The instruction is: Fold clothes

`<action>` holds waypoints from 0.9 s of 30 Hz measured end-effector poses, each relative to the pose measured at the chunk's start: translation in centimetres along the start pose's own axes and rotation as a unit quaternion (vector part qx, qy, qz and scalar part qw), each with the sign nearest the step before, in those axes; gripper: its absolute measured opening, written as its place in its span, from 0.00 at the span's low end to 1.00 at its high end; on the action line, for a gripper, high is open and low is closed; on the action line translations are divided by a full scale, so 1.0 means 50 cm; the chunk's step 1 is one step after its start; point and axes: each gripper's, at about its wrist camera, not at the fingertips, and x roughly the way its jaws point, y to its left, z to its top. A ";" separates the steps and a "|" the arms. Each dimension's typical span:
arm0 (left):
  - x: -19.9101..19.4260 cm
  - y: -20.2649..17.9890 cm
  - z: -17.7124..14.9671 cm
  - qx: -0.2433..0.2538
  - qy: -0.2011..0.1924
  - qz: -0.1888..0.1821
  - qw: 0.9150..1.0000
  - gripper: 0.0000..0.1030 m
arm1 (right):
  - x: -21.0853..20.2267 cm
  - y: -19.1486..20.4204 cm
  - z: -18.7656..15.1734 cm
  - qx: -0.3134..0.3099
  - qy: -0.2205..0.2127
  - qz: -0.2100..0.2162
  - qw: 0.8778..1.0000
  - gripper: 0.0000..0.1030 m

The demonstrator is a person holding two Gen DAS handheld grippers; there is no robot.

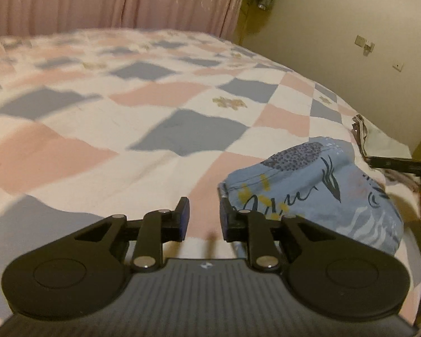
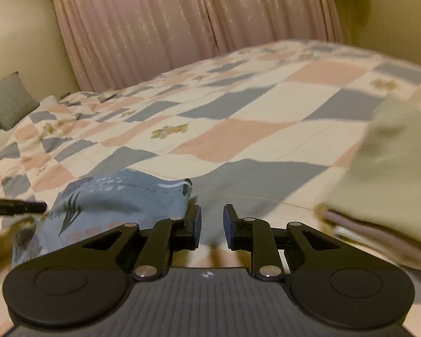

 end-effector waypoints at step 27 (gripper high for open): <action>-0.006 -0.411 -0.317 0.615 -0.009 0.117 0.779 0.06 | -0.111 0.348 -0.299 -0.538 0.005 -0.118 0.835 0.52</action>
